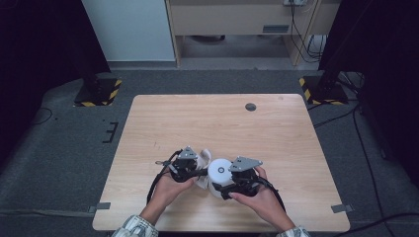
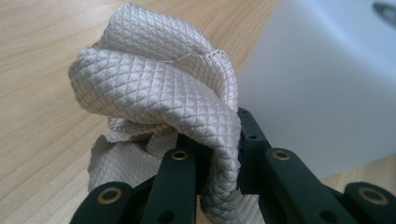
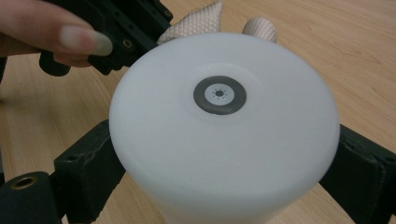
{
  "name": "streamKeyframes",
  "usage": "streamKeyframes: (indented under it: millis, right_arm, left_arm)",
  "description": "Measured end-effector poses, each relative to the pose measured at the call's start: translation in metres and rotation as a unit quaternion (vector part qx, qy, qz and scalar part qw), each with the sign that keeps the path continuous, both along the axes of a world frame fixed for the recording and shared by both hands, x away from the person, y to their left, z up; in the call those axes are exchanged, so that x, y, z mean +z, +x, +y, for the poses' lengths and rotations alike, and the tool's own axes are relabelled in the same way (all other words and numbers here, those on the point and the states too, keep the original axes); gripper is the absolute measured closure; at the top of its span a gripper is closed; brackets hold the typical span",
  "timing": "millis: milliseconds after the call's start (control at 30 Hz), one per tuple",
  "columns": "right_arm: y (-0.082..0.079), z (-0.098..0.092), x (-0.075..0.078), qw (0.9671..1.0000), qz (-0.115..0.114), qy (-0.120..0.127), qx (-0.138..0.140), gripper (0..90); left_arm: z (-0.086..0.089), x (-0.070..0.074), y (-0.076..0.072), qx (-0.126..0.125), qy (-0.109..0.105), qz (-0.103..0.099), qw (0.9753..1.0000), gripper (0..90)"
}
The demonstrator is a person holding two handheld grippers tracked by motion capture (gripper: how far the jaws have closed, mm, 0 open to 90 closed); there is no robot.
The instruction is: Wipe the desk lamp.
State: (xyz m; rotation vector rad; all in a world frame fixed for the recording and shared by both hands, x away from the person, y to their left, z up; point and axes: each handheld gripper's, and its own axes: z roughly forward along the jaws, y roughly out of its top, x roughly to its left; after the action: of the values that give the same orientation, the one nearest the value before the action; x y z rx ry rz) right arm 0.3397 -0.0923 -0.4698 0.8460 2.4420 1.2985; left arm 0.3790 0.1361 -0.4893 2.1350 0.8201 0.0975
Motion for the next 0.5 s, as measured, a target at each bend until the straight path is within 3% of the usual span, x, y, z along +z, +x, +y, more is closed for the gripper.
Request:
streamKeyframes:
  millis: [233,500]
  right_arm:
    - [0.0004,-0.001,0.0,1.0,-0.001,0.0,-0.001,9.0]
    - [0.0005,-0.0016,-0.0002,1.0,-0.003,-0.002,-0.001,9.0]
  left_arm:
    - [-0.0016,-0.007,-0.0009,-0.002,0.009,0.004,1.0,79.6]
    - [0.0003,0.0023,-0.0012,-0.001,-0.007,0.0,1.0,79.8]
